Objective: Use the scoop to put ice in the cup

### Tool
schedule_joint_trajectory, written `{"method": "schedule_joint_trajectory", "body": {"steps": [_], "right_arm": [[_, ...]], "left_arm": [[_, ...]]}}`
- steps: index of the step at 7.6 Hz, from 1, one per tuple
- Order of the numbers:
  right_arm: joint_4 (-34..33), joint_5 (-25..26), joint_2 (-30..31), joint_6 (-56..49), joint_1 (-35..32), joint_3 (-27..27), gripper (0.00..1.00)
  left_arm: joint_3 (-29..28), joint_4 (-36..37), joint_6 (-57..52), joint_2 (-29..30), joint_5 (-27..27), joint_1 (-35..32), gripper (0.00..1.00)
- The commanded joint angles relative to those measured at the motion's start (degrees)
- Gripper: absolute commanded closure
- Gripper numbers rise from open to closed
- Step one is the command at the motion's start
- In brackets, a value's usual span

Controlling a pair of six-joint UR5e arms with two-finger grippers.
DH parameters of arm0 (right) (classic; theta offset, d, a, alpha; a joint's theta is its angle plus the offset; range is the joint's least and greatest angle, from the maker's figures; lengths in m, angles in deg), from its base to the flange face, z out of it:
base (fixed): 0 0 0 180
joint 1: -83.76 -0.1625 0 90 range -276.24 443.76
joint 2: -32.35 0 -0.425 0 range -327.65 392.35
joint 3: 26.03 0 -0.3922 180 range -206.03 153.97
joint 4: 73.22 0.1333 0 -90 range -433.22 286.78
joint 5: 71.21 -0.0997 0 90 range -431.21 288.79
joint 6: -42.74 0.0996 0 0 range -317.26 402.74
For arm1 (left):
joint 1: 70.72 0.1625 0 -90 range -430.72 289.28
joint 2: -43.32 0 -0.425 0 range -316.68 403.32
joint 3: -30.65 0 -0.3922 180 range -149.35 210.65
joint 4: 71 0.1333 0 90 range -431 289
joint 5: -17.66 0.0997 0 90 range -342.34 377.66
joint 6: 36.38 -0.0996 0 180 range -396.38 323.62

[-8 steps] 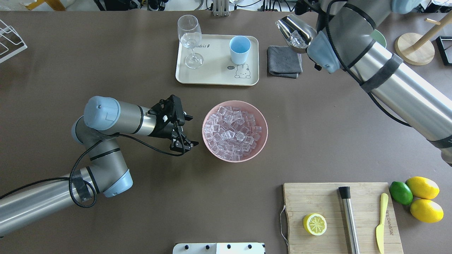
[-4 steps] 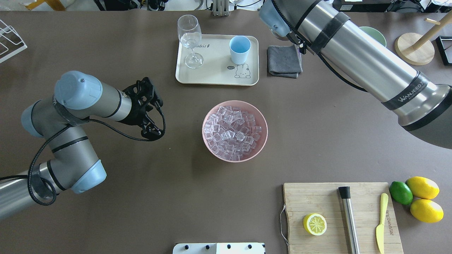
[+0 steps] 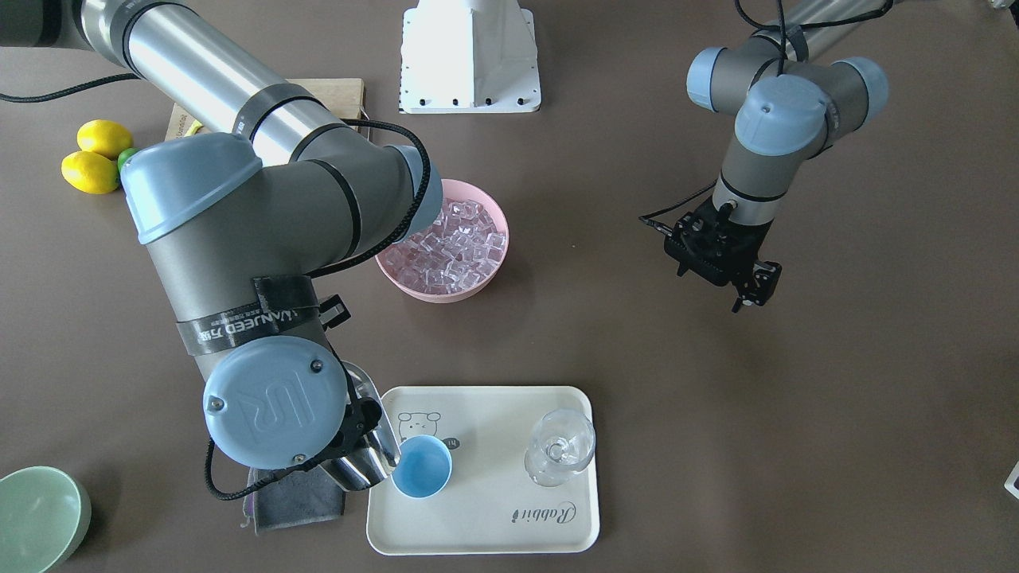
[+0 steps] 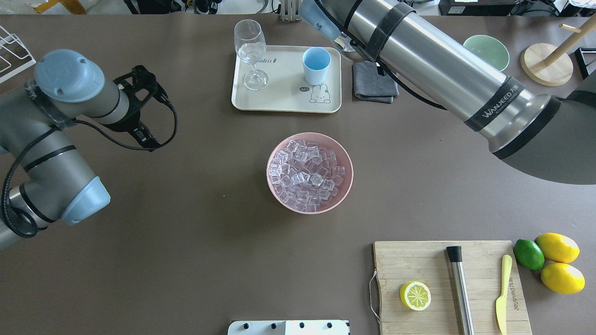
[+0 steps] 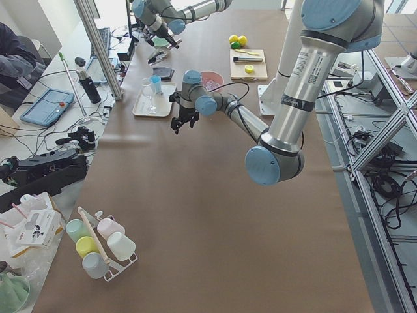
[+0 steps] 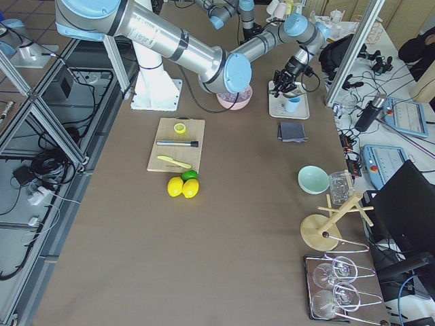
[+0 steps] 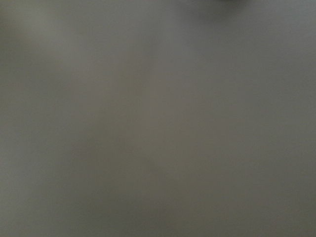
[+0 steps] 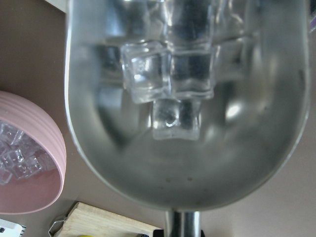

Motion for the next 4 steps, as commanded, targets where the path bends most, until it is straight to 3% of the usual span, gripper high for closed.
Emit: {"method": "schedule_joint_trajectory", "body": {"steps": [1,2,4], "right_arm": [[-2.09,0.5,-4.9,-4.99,1.1,9.7,1.0],[-2.09,1.02,-6.65,-7.35,1.1,13.22,1.0],[-1.91,1.29,-9.29,-8.68,1.28,17.98,1.0]], "left_arm": [[-0.07,6.11,0.13,-5.54,-2.85,-11.23,0.02],[-0.85,5.42,0.13,-9.31,-8.27,-13.54,0.02],[-0.6,0.69,0.13,-16.69,-9.64,-18.54,0.02]]}}
